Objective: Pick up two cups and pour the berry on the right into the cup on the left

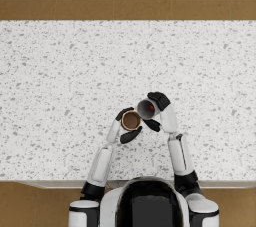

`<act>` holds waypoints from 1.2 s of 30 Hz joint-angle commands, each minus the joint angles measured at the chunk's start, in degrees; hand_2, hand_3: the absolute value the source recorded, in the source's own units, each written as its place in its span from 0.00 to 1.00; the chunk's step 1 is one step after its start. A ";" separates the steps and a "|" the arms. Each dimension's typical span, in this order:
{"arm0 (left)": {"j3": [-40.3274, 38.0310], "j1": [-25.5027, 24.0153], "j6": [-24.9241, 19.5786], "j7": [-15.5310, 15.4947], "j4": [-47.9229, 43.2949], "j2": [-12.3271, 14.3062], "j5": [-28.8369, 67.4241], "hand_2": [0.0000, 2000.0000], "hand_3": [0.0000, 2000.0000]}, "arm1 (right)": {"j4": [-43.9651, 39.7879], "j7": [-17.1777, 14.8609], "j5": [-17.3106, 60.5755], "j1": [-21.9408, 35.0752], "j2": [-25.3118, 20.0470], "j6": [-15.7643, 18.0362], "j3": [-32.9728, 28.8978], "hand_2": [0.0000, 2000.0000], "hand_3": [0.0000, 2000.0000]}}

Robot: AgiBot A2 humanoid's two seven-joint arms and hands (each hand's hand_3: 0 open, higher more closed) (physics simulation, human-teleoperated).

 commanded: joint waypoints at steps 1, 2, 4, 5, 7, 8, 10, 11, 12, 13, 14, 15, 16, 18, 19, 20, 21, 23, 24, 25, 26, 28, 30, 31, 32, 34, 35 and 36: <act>-0.24 0.53 -0.02 0.00 0.14 0.31 0.00 1.00 0.64 | 1.66 -0.01 1.83 1.72 -0.81 0.00 -0.43 1.00 0.64; -0.12 0.71 -0.02 0.00 0.59 0.46 0.00 1.00 0.64 | 2.08 0.00 3.67 1.97 -0.97 0.05 -0.52 1.00 0.64; -0.24 0.81 -0.02 0.01 1.00 0.62 0.01 1.00 0.64 | 2.72 -0.01 7.34 3.43 3.57 0.03 3.12 1.00 0.64; -0.29 0.80 -0.06 0.01 1.00 0.67 0.01 1.00 0.64 | 2.98 0.01 9.17 2.45 0.03 -0.01 0.73 1.00 0.64; -0.37 0.77 -0.10 0.01 1.00 0.77 0.01 1.00 0.64 | 3.19 0.01 12.85 2.55 -0.03 0.00 1.16 1.00 0.64; -0.41 0.76 -0.10 0.01 1.00 0.82 0.01 1.00 0.64 | 3.49 0.02 14.69 2.72 -0.19 0.02 1.30 1.00 0.64; -0.49 0.73 -0.12 0.02 1.00 0.91 0.01 1.00 0.64 | 2.71 0.04 18.37 1.69 0.25 0.06 1.24 1.00 0.64; -0.84 0.91 -0.14 0.02 1.05 1.05 0.01 1.00 0.64 | 3.80 0.06 20.21 2.69 -0.29 0.06 1.25 1.00 0.64; -0.95 1.10 -0.15 0.02 1.30 1.18 0.01 1.00 0.64 | 4.39 0.06 22.05 2.51 -0.26 0.06 1.31 1.00 0.64; -1.05 1.28 -0.15 0.02 1.56 1.31 0.01 1.00 0.64 | 4.91 0.06 23.89 2.40 -0.26 0.10 1.59 1.00 0.64; -1.12 1.34 -0.14 0.02 1.41 1.38 0.01 1.00 0.64 | 5.28 0.06 25.73 2.33 -0.27 0.11 1.37 1.00 0.64; -1.16 1.32 -0.13 0.03 1.41 1.43 0.01 1.00 0.64 | 5.28 0.09 27.57 2.31 -0.32 0.11 1.33 1.00 0.64; -1.19 1.31 -0.13 0.03 1.41 1.47 0.01 1.00 0.64 | 5.28 0.12 29.41 2.30 -0.37 0.11 1.30 1.00 0.64; -1.27 1.29 -0.13 0.03 1.41 1.55 0.00 1.00 0.64 | 6.29 0.14 33.09 1.73 -0.17 0.13 1.76 1.00 0.64; -1.35 1.41 -0.13 0.03 1.81 1.65 0.00 1.00 0.64 | 6.80 0.13 34.93 1.63 -0.17 0.13 2.04 1.00 0.64; -1.42 1.54 -0.12 0.03 2.22 1.75 0.00 1.00 0.64 | 7.10 0.13 36.78 1.62 -0.22 0.14 2.03 1.00 0.64; -1.28 1.65 -0.13 0.04 2.12 1.85 0.00 1.00 0.64 | 7.38 0.14 38.62 1.81 -0.42 0.07 2.16 1.00 0.64; -1.09 1.55 -0.13 0.05 1.77 1.89 0.00 1.00 0.64 | 7.81 0.14 42.30 1.76 -0.53 0.11 2.62 1.00 0.64; -1.15 1.61 -0.13 0.06 2.32 1.96 0.00 1.00 0.64 | 8.27 0.16 44.13 1.52 -0.46 0.12 2.96 1.00 0.64; -1.14 0.90 -0.14 0.05 2.40 1.70 0.00 1.00 0.64 | 8.24 0.16 45.97 1.71 -0.66 0.14 3.06 1.00 0.64; -1.12 0.91 -0.15 0.05 2.50 1.74 0.00 1.00 0.64 | 8.66 0.17 47.81 1.68 -0.74 0.14 3.55 1.00 0.64; -1.38 1.98 -0.15 0.05 2.84 2.23 0.00 1.00 0.64 | 9.29 0.18 51.49 14.78 22.23 0.14 23.49 1.00 0.64; -1.16 1.13 -0.12 0.05 2.94 1.96 0.00 1.00 0.64 | 9.91 0.16 55.16 4.50 5.74 0.06 9.58 1.00 0.64; -1.51 2.09 -0.12 0.06 3.25 2.39 0.00 1.00 0.64 | 9.99 0.17 56.99 4.35 5.68 0.28 9.28 1.00 0.64; -1.41 2.34 -0.12 0.06 3.56 2.54 0.00 1.00 0.64 | 10.20 0.19 58.82 4.40 5.43 0.48 9.38 1.00 0.64; -1.30 1.46 -0.13 0.06 3.58 2.25 0.00 1.00 0.64 | 10.74 0.22 62.48 4.19 5.24 0.69 9.27 1.00 0.64; -1.31 1.52 -0.14 0.06 3.69 2.30 0.00 1.00 0.64 | 10.82 0.22 64.31 4.05 5.19 0.69 8.98 1.00 0.64; -1.33 1.57 -0.15 0.06 3.77 2.33 0.00 1.00 0.64 | 11.08 0.25 66.14 3.88 5.15 0.68 8.98 1.00 0.64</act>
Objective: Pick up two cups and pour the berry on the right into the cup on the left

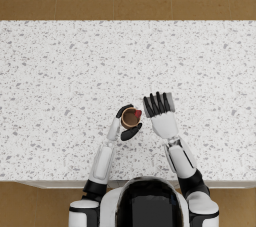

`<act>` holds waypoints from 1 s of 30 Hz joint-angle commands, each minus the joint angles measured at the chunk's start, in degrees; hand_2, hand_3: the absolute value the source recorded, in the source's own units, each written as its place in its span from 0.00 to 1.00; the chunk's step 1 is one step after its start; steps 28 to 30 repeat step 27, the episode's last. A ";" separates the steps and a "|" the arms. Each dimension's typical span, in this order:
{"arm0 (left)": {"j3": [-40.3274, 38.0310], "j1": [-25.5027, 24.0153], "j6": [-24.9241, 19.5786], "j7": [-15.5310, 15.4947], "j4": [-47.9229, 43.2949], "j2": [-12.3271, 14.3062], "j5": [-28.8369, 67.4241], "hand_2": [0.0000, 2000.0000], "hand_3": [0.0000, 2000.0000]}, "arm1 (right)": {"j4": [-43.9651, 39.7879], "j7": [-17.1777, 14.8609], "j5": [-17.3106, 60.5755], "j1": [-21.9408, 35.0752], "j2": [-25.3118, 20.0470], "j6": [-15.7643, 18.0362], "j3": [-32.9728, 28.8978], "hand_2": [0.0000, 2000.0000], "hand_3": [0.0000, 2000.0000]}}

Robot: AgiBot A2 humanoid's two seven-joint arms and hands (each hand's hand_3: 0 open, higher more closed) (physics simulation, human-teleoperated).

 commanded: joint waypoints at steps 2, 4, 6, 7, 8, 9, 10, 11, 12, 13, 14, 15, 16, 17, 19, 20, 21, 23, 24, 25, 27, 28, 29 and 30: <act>-0.01 0.04 0.05 0.01 0.10 0.04 0.00 1.00 0.64 | 1.22 0.05 3.65 0.38 -0.74 0.00 -0.58 1.00 0.64; -0.14 0.13 0.11 0.03 0.29 0.12 0.00 1.00 0.64 | 1.35 0.11 7.30 0.44 -1.20 -0.10 -0.36 1.00 0.64; -0.37 0.24 0.14 0.03 0.51 0.22 0.00 1.00 0.64 | 1.04 0.15 10.94 0.16 -1.31 -0.08 -0.46 1.00 0.64; -1.04 0.95 0.14 0.04 0.15 0.52 0.00 1.00 0.64 | 1.04 0.14 12.76 0.10 -1.45 -0.01 -0.56 1.00 0.64; -0.96 0.60 0.13 0.04 -0.52 0.42 0.00 1.00 0.64 | 1.04 0.11 14.07 0.04 -1.58 0.03 -0.64 1.00 0.64; -1.09 0.21 0.12 0.04 -0.53 0.31 0.00 1.00 0.64 | 1.16 0.10 15.01 -0.30 -1.42 0.10 -1.05 1.00 0.64; -1.28 0.00 0.10 0.03 -0.99 0.27 0.00 1.00 0.64 | 0.84 0.10 15.67 -0.52 -1.40 0.13 -1.06 1.00 0.64; -0.92 -0.21 0.08 0.03 0.02 0.23 0.00 1.00 0.64 | 0.53 0.10 16.15 -1.05 -1.10 0.13 -0.57 1.00 0.64; -1.01 -0.35 0.06 0.03 -0.15 0.20 0.00 1.00 0.64 | 0.48 0.10 16.49 -1.19 -1.11 0.17 -0.65 1.00 0.64; -1.07 -0.44 0.05 0.03 -0.27 0.18 0.00 1.00 0.64 | 0.44 0.09 16.74 -1.28 -1.12 0.18 -0.71 1.00 0.64; -1.12 -0.51 0.04 0.02 -0.35 0.17 0.00 1.00 0.64 | 0.41 0.10 16.91 -1.35 -1.13 0.20 -0.75 1.00 0.64; -1.15 -0.56 0.02 0.02 -0.42 0.16 0.00 1.00 0.64 | 0.39 0.09 17.04 -1.40 -1.13 0.20 -0.78 1.00 0.64; -1.17 -0.59 0.02 0.03 -0.46 0.16 0.00 1.00 0.64 | 0.38 0.09 17.13 -1.43 -1.14 0.20 -0.80 1.00 0.64; -1.19 -0.62 0.02 0.03 -0.49 0.15 0.00 1.00 0.64 | 0.37 0.09 17.19 -1.45 -1.15 0.20 -0.81 1.00 0.64; -1.21 -0.65 0.02 0.02 -0.53 0.15 0.00 1.00 0.64 | 0.36 0.09 17.27 -1.48 -1.15 0.20 -0.83 1.00 0.64; -1.22 -0.65 0.04 0.03 -0.54 0.15 0.00 1.00 0.64 | 0.36 0.09 17.29 -1.49 -1.15 0.20 -0.83 1.00 0.64; -1.22 -0.66 0.02 0.03 -0.55 0.15 0.00 1.00 0.64 | 0.36 0.09 17.31 -1.49 -1.16 0.20 -0.84 1.00 0.64; -1.23 -0.67 -0.02 0.03 -0.56 0.15 0.00 1.00 0.64 | 0.35 0.09 17.33 -1.50 -1.16 0.20 -0.84 1.00 0.64; -1.23 -0.67 -0.03 0.03 -0.56 0.15 0.00 1.00 0.64 | 0.35 0.09 17.33 -1.50 -1.16 0.20 -0.84 1.00 0.64; -1.23 -0.67 -0.05 0.03 -0.57 0.15 0.00 1.00 0.64 | 0.35 0.09 17.34 -1.50 -1.16 0.20 -0.85 1.00 0.64; -1.23 -0.67 -0.06 0.04 -0.57 0.15 0.00 1.00 0.64 | 0.35 0.09 17.34 -1.51 -1.16 0.20 -0.85 1.00 0.64; -1.23 -0.67 -0.06 0.04 -0.57 0.15 0.00 1.00 0.64 | 0.35 0.09 17.34 -1.51 -1.16 0.20 -0.85 1.00 0.64; -1.23 -0.67 -0.06 0.04 -0.57 0.15 0.00 1.00 0.64 | 0.35 0.09 17.34 -1.51 -1.16 0.20 -0.85 1.00 0.64; -1.23 -0.67 -0.06 0.04 -0.57 0.15 0.00 1.00 0.64 | 0.35 0.09 17.34 -1.51 -1.16 0.20 -0.85 1.00 0.64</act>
